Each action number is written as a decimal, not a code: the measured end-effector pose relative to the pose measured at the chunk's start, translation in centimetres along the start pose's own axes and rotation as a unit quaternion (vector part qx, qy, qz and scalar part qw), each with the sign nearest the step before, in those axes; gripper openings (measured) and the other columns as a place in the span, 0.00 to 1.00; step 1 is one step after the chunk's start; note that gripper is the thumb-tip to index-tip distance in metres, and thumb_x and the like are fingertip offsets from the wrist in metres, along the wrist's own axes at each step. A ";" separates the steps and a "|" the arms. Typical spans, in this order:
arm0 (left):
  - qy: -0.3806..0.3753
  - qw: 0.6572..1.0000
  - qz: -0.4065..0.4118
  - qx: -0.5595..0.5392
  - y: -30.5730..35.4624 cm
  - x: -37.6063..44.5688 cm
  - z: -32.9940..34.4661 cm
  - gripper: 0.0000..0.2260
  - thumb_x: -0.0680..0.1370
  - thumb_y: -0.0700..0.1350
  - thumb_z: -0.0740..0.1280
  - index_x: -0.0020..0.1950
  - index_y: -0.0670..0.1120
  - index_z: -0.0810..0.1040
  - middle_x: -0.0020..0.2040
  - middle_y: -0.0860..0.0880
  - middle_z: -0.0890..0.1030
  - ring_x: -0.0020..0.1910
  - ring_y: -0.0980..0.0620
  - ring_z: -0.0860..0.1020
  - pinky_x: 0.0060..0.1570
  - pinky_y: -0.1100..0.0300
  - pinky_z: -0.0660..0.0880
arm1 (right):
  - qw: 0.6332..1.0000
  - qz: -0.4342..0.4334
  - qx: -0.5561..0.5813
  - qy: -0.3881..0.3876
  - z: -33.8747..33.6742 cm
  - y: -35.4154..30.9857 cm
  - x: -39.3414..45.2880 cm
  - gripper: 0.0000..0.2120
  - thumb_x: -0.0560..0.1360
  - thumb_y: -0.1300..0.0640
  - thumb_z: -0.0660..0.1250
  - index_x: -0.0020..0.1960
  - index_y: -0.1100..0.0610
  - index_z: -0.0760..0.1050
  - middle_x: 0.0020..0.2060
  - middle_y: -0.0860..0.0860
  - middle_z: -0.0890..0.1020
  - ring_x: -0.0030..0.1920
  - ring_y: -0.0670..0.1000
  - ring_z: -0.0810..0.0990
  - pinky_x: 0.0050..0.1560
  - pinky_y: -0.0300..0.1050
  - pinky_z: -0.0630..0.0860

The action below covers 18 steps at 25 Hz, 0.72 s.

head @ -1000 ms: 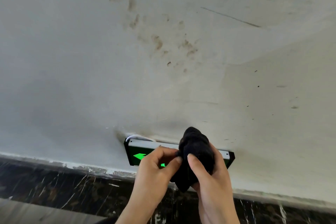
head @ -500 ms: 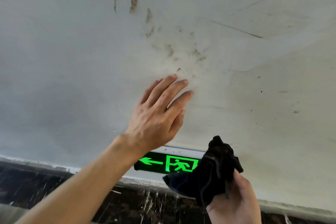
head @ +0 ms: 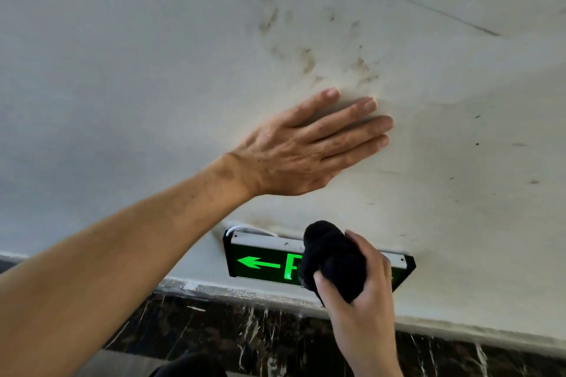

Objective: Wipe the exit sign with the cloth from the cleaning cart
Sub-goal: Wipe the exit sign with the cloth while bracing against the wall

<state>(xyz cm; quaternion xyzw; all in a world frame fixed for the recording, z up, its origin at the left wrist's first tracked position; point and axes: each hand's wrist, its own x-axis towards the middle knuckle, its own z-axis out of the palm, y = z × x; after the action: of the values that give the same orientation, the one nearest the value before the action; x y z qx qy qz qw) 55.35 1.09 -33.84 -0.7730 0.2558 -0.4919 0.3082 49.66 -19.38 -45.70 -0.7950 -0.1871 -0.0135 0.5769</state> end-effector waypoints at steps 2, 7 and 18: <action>0.003 1.000 -0.002 -0.007 0.1 0.0 0.1 0.20 0.82 0.43 0.58 0.74 0.47 0.74 0.72 0.48 0.76 0.71 0.47 0.74 0.74 0.46 0.61 | 0.991 -0.112 -0.079 0.009 2.5 0.0 0.4 0.35 0.66 0.61 0.75 0.66 0.39 0.65 0.59 0.32 0.67 0.60 0.36 0.71 0.56 0.24 0.68; 0.009 1.000 -0.003 -0.010 0.1 0.0 0.3 0.21 0.80 0.43 0.63 0.74 0.48 0.74 0.72 0.48 0.76 0.71 0.46 0.73 0.75 0.45 0.61 | 0.927 -0.271 -0.256 -0.045 9.2 0.8 1.6 0.33 0.60 0.63 0.76 0.63 0.54 0.72 0.56 0.52 0.81 0.58 0.55 0.77 0.59 0.52 0.75; -0.001 1.000 0.004 0.008 0.0 -0.1 0.4 0.25 0.78 0.43 0.65 0.76 0.46 0.70 0.75 0.47 0.73 0.73 0.45 0.70 0.75 0.45 0.55 | 0.870 -0.242 -0.407 -0.137 10.8 2.0 1.8 0.33 0.60 0.45 0.75 0.62 0.54 0.72 0.56 0.49 0.81 0.55 0.54 0.79 0.57 0.53 0.77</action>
<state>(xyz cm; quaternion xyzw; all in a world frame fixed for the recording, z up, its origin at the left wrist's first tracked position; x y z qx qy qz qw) 55.67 1.23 -33.98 -0.7701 0.2546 -0.4922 0.3161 49.83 -9.47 -50.76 -0.8829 -0.4289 -0.1190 0.1494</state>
